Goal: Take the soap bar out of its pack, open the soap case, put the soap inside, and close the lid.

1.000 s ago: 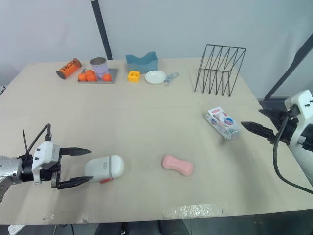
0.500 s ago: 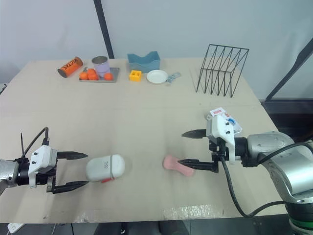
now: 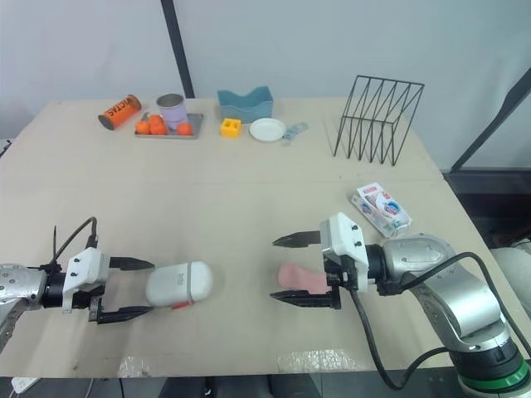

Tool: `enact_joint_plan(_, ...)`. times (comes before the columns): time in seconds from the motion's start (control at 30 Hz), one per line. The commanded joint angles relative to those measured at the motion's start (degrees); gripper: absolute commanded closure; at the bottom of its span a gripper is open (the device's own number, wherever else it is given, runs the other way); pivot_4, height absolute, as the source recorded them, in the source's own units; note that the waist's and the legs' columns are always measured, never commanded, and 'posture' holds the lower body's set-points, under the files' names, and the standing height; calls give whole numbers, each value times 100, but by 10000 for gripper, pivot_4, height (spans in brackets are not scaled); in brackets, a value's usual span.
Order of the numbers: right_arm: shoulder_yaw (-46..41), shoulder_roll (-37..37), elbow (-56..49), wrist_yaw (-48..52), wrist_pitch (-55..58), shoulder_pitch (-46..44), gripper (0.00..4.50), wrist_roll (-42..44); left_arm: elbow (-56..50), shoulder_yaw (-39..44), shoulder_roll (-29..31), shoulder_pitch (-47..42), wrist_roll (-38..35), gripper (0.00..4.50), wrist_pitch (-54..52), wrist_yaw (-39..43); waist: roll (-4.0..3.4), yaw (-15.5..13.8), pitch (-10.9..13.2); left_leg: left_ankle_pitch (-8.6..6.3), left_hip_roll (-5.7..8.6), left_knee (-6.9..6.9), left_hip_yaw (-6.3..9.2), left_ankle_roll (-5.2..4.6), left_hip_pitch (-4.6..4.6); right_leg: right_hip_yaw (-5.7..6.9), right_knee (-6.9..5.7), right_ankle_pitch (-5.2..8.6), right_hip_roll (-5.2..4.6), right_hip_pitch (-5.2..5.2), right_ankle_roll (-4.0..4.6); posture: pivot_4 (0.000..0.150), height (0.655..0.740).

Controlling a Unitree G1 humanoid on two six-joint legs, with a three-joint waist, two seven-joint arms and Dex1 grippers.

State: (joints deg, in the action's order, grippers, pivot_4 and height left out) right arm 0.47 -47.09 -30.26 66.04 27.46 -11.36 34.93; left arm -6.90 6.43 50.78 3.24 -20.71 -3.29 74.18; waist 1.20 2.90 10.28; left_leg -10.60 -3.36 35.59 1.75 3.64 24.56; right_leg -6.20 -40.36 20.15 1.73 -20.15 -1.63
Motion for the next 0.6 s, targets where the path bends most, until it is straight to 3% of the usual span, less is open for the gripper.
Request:
enact_joint_plan(0.03,68,67,-158,-39,-157,9,758,-41,60,-25,15,-110,40,0,153,28,0,-2,0,0,0,0,-1,0,-1,0,0,0,0,0,0,1500,7400)
enact_joint_plan(0.6,152,147,-183,-132,-179,67,758,-37,350,-437,-110,-381,292,0,508,-12,2,-11,0,0,0,0,1,0,0,2,0,0,1,0,0,1500,7400)
